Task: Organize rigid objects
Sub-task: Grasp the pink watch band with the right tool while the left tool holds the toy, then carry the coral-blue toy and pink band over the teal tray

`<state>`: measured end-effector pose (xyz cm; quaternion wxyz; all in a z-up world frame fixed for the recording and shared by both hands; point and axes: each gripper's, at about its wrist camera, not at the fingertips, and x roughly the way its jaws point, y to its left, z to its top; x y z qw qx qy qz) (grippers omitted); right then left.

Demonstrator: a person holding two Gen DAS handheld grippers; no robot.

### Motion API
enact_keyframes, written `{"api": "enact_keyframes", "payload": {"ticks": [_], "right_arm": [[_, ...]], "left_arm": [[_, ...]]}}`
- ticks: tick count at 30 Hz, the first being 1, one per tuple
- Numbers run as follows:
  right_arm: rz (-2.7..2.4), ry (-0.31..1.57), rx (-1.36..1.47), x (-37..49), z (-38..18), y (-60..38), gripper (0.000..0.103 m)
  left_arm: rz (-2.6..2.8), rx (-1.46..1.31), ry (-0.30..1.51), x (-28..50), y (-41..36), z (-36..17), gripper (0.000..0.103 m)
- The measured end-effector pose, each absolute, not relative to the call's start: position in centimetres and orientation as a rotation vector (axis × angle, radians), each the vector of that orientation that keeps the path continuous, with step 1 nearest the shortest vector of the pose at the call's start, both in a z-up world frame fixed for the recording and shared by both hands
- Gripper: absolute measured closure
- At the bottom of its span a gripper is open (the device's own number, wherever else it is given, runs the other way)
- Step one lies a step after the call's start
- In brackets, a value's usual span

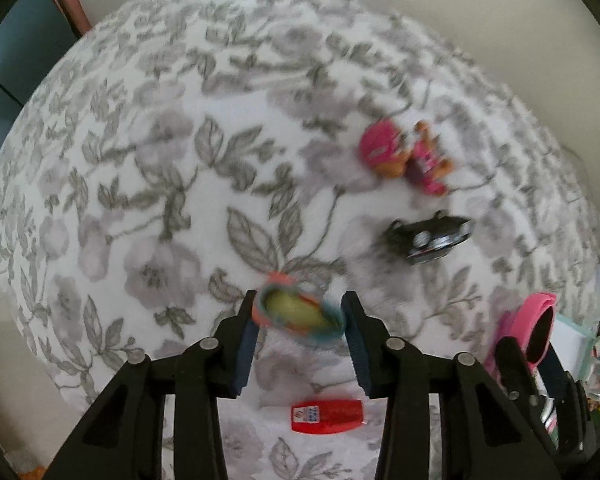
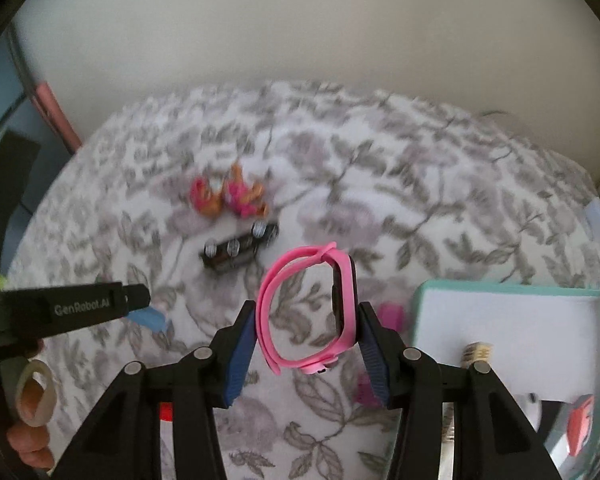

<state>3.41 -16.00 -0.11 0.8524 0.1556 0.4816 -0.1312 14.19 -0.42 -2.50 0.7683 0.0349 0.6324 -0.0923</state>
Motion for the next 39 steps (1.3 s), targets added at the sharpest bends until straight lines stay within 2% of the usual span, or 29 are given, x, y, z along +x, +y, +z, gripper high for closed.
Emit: {"api": "enact_keyframes", "payload": {"ticks": [13,21,30,39], "right_arm": [[-0.419,0.916,0.405,-1.1,4.7,-22.6,0.051],[-0.65,1.02,0.579,-6.1,1.6,-30.7,0.051],[-0.791,1.05,0.618,-10.9,0.1,-35.4,0.051],[-0.773,1.111,0.637,-11.5,-1.7,-36.2,0.051]], "left_arm": [[-0.327,0.034,1.305,11.8,-3.9,2.1,0.066],[-0.516,0.085,1.26,7.9,-9.9,4.3,0.066],[-0.729,0.233,1.331,1.7,-18.0,2.0,0.066],[-0.766,0.291,1.414,-0.6,-20.2,-0.4,0.066]]}}
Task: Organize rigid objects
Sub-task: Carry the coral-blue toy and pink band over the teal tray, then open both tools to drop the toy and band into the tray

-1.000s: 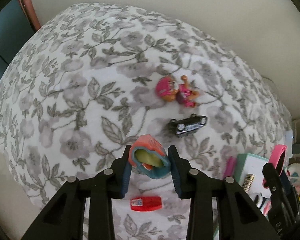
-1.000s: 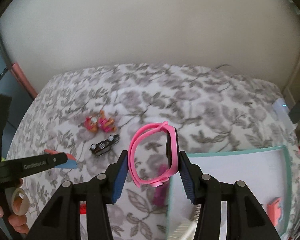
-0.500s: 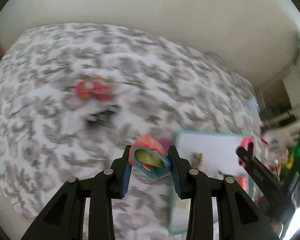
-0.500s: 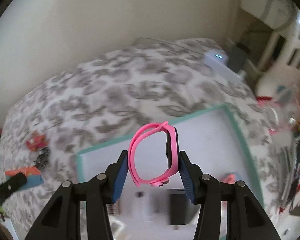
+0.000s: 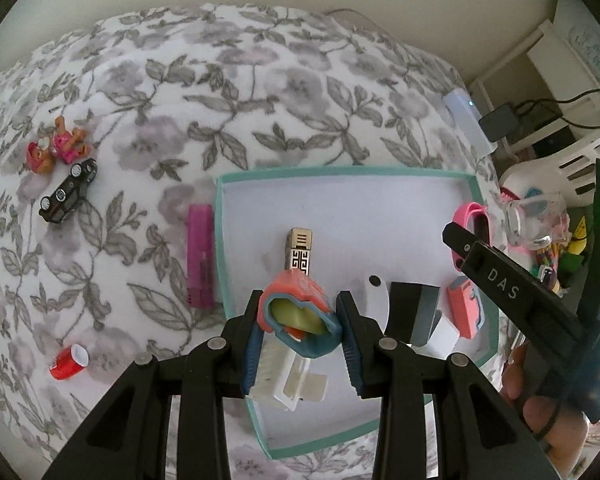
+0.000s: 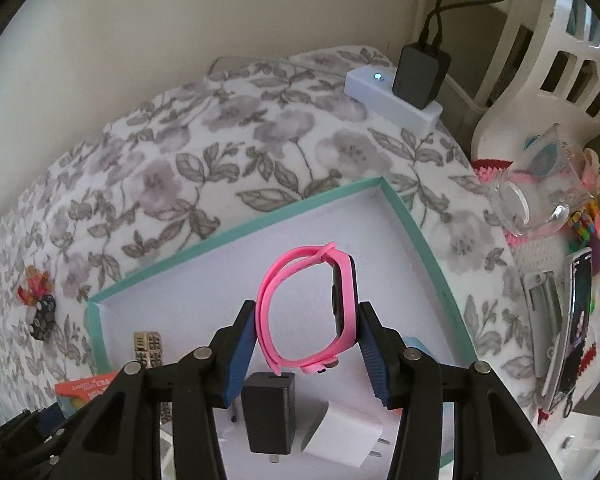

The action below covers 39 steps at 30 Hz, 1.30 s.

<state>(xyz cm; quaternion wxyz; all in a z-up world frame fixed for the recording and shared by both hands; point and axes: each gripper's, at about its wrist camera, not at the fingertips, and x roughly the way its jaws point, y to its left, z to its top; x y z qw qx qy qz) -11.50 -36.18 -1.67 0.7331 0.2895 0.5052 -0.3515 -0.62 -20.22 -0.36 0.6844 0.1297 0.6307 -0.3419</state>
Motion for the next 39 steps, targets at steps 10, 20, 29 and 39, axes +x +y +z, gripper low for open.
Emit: {"api": "enact_keyframes", "payload": {"ticks": [10,20,29,39], "right_arm": [[-0.76,1.151,0.657,-11.7,-2.8,-36.4,0.05],[-0.758,1.151,0.669,-11.9,-2.8,-36.6,0.05],[-0.757,1.143,0.64,-11.8,-1.7,-36.6,0.038],[-0.768,1.104,0.571,-11.5,1.0,-36.1,0.022]], "left_arm": [[-0.742,0.31,1.385,-0.8,-21.1,-1.0,0.066],[-0.788,0.298,1.326,-1.9,-22.7,-0.6,0.063],[-0.787,0.317,1.284,-2.2,-23.1,0.1,0.042],[-0.735,0.293,1.215,-1.0,-22.0,2.2,0.032]]}}
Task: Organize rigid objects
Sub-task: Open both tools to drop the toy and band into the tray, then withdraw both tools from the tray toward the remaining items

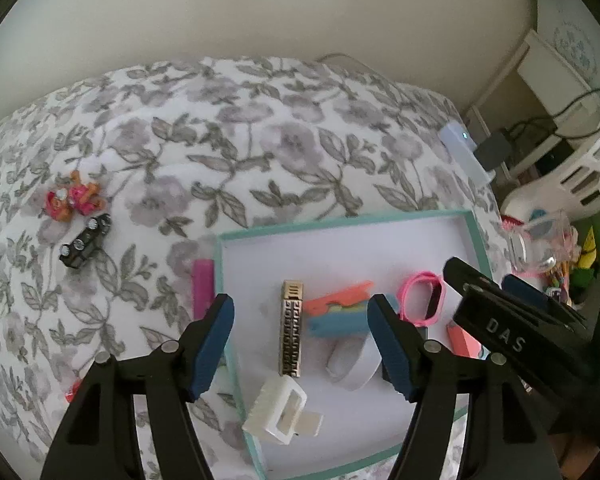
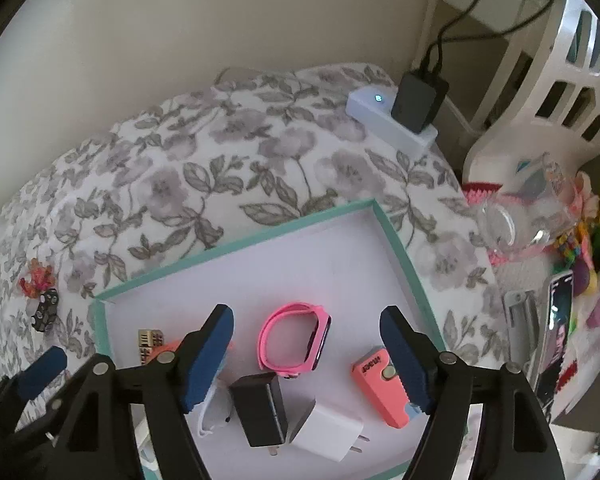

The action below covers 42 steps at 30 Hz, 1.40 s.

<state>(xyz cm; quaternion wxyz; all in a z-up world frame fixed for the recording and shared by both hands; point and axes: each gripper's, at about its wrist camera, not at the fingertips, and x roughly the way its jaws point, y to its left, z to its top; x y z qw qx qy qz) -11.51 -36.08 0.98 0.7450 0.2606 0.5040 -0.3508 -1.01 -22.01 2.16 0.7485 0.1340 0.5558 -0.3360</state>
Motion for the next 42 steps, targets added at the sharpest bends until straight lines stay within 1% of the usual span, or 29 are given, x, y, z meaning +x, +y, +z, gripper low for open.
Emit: {"api": "enact_keyframes", "payload": {"ticks": [3,4,5,6,7,9,10,15,16,17,18,31,37,42], "right_arm": [[-0.762,1.086,0.557,-11.4,1.8,-35.8,0.017],[-0.76,1.079,0.553,-11.3,2.1,-35.7,0.017],[-0.757,1.074,0.548,-11.3,2.3,-35.5,0.016],[-0.753,1.069,0.542,-11.2,2.6,-35.4,0.015],[-0.749,1.066,0.535,-11.1,2.8,-35.2,0.014],[-0.74,1.058,0.509,-10.7,3.4,-34.7,0.005],[-0.738,1.053,0.497,-10.5,3.7,-34.4,0.003],[-0.708,1.04,0.431,-9.2,4.8,-32.6,0.002],[-0.702,1.04,0.425,-9.0,4.9,-32.2,0.001],[-0.692,1.04,0.42,-8.7,4.9,-31.8,0.001],[-0.679,1.041,0.413,-8.2,4.9,-31.3,0.0],[-0.547,1.074,0.32,-3.9,4.6,-25.0,0.0],[-0.507,1.114,0.328,-2.9,3.2,-22.8,0.0],[-0.448,1.154,0.361,-2.3,1.5,-20.7,0.0]], "left_arm": [[-0.71,0.273,1.206,-0.3,-21.4,2.7,0.031],[-0.697,0.266,1.202,0.0,-21.2,2.8,0.031],[-0.68,0.26,1.197,0.3,-20.9,3.0,0.027],[-0.661,0.254,1.191,0.6,-20.5,3.2,0.021],[-0.642,0.25,1.186,0.9,-20.2,3.3,0.018],[-0.612,0.242,1.176,1.5,-19.6,3.5,0.017],[-0.591,0.238,1.172,1.9,-19.2,3.6,0.017],[-0.487,0.212,1.17,3.8,-16.8,3.4,0.016],[-0.476,0.206,1.173,4.1,-16.3,3.4,0.014],[-0.456,0.194,1.181,4.6,-15.6,3.2,0.007],[-0.446,0.187,1.183,4.8,-15.2,3.2,0.006],[-0.255,0.091,1.216,8.6,-7.2,2.6,0.006],[-0.179,0.11,1.302,8.9,-4.3,-0.1,0.006],[-0.154,0.123,1.408,8.6,-2.7,-3.1,0.006]]}}
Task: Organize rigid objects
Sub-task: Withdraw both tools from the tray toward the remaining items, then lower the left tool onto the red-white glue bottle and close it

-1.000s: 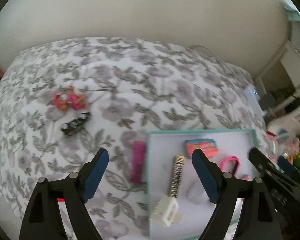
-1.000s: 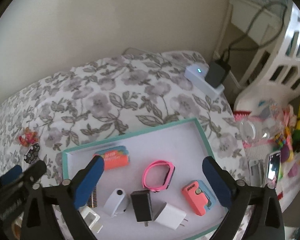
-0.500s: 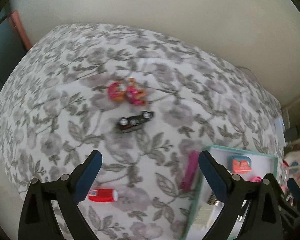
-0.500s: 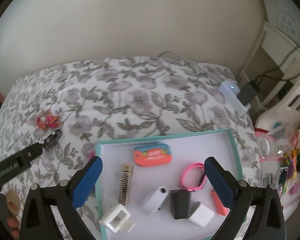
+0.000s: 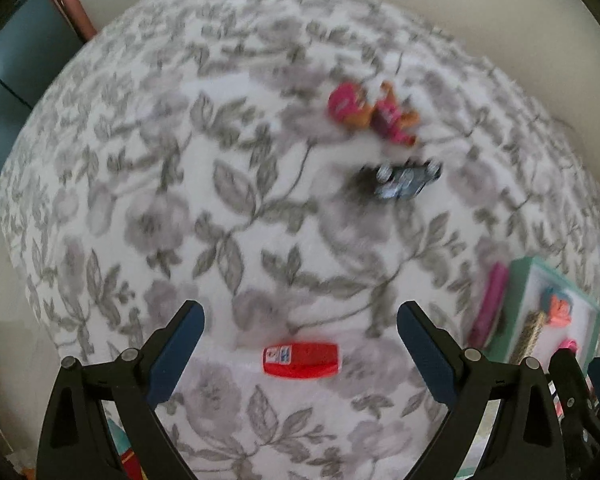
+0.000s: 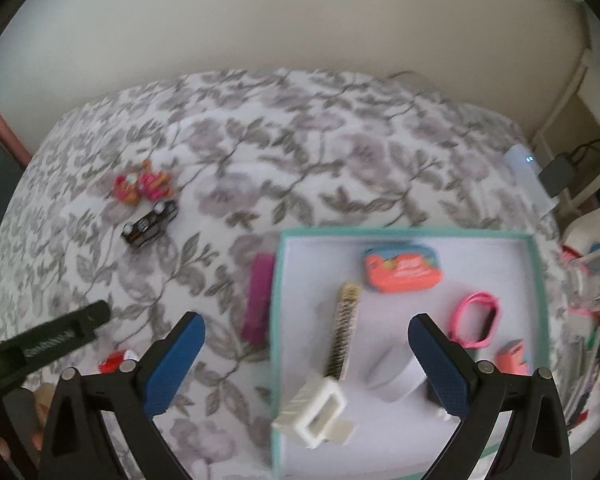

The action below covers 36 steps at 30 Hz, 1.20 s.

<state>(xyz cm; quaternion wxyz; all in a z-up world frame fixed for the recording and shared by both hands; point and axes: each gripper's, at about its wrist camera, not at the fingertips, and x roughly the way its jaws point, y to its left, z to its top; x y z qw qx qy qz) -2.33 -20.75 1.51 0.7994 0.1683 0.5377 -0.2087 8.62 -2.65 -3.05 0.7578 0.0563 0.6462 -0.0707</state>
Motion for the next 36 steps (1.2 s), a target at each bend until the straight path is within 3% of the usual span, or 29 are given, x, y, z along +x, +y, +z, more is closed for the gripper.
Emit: {"api": "enact_keyframes", "payload": {"ticks": [8,20,22,24,36], "right_arm": [[-0.448,1.208,0.344,-1.9,-0.3,-19.8,0.0],[-0.461,1.231,0.385,-1.8,-1.4,-20.5,0.0],[-0.463,1.23,0.393,-1.9,-1.4,-20.7,0.0],[-0.464,1.229,0.404,-2.0,-1.5,-20.9,0.0],[-0.442,1.183,0.449,-1.7,-1.3,-21.0,0.0]], "left_arm": [[-0.11,0.122,1.538,8.2,-1.3,-7.3,0.006],[-0.17,0.214,1.562,6.6,-2.9,-8.3,0.006],[-0.175,0.224,1.562,6.2,-3.1,-8.4,0.011],[-0.18,0.223,1.566,5.8,-3.3,-8.4,0.024],[-0.207,0.198,1.578,6.3,-3.4,-9.4,0.024]]}}
